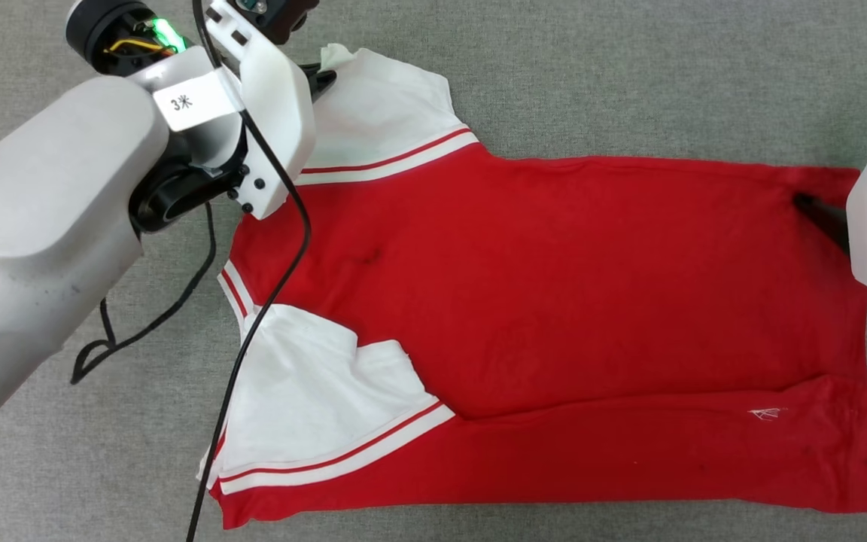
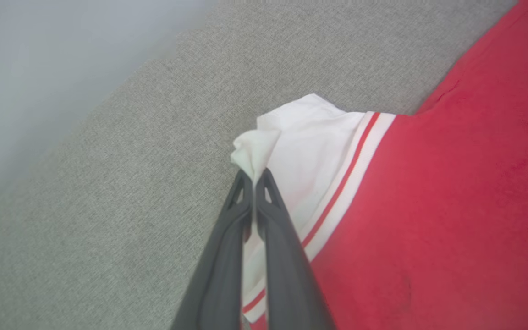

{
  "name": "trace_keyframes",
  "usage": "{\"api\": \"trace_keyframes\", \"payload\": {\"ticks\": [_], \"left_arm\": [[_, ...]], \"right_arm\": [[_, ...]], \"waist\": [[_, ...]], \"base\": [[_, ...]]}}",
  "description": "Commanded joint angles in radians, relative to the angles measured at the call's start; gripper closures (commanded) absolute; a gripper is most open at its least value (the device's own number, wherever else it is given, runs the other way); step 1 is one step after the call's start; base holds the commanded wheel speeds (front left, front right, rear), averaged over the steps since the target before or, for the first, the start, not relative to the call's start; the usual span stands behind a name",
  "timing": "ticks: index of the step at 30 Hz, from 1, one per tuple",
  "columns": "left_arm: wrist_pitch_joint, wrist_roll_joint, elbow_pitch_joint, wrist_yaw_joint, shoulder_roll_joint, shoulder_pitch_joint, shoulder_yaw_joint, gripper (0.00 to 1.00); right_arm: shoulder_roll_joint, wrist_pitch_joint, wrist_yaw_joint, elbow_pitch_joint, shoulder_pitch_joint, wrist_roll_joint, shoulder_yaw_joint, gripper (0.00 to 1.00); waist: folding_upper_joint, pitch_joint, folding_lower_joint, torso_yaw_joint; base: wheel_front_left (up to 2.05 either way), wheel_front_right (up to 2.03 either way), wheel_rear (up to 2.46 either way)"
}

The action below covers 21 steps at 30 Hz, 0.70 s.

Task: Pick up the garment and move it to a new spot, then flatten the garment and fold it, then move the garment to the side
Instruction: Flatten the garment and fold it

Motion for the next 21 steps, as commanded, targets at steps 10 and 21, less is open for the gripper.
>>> {"api": "trace_keyframes", "payload": {"ticks": [10,21], "left_arm": [[-0.063,-0.014,-0.001,-0.001,0.027,0.029,0.002,1.00],[-0.159,-0.058,-0.083,0.053,0.102,0.210,-0.003,1.00]], "right_arm": [[0.020,-0.185,0.001,0.090,-0.005,0.055,0.090,1.00],[-0.014,-0.413,-0.001,0.049,0.100,0.087,0.108,1.00]], "waist": [[0.0000,-0.045,0.0000,-0.012],[0.0000,-0.220,0.0000,-0.016]], "base": [[0.00,0.00,0.00],[0.00,0.00,0.00]]}}
